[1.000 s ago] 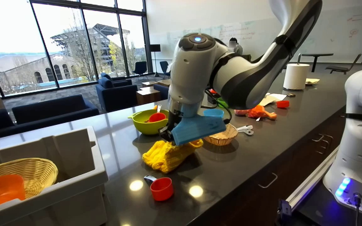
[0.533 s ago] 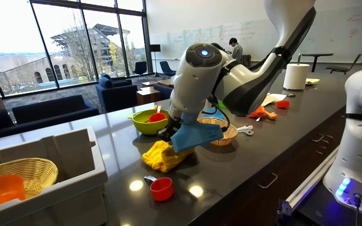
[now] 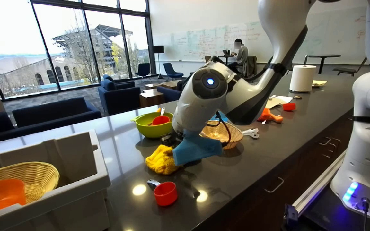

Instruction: Fold the yellow cloth halfway

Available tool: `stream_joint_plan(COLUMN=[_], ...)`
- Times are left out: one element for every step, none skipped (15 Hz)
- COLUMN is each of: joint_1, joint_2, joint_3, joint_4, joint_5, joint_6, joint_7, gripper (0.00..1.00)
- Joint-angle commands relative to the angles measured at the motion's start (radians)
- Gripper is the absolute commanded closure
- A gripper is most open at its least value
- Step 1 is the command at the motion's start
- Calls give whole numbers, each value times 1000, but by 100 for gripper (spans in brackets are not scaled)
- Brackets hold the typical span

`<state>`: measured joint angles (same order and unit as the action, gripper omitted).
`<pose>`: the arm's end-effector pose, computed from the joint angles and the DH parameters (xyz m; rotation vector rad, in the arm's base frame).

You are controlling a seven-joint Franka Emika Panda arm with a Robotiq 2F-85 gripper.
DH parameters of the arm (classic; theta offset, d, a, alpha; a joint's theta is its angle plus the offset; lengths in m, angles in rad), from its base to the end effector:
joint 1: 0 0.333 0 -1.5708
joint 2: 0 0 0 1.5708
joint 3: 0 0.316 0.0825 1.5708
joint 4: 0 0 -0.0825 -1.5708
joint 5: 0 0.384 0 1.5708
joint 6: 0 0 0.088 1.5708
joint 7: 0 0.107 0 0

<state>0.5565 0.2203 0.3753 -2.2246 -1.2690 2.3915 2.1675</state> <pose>0.3330 0.4338 0.2817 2.8904 -0.3724 1.1354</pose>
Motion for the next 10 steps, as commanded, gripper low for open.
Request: stream_joint_plan(joint_1=[1, 1, 2, 1, 0, -2, -1, -1, 0, 4], joint_2=[48, 59, 72, 78, 86, 89, 92, 91, 89, 81], joint_3=[8, 10, 11, 13, 14, 16, 17, 15, 14, 9], joint_4=[33, 38, 44, 47, 52, 55, 60, 64, 67, 74], joint_5=[-65, -64, -65, -56, -51, -45, -43, -50, -57, -84], joint_6=[-72, -91, -106, -116, -123, -127, -133, -139, -147, -159], joint_7=[91, 96, 103, 105, 108, 109, 112, 121, 130, 153], gripper=[98, 98, 97, 66, 64, 60, 53, 48, 40, 34])
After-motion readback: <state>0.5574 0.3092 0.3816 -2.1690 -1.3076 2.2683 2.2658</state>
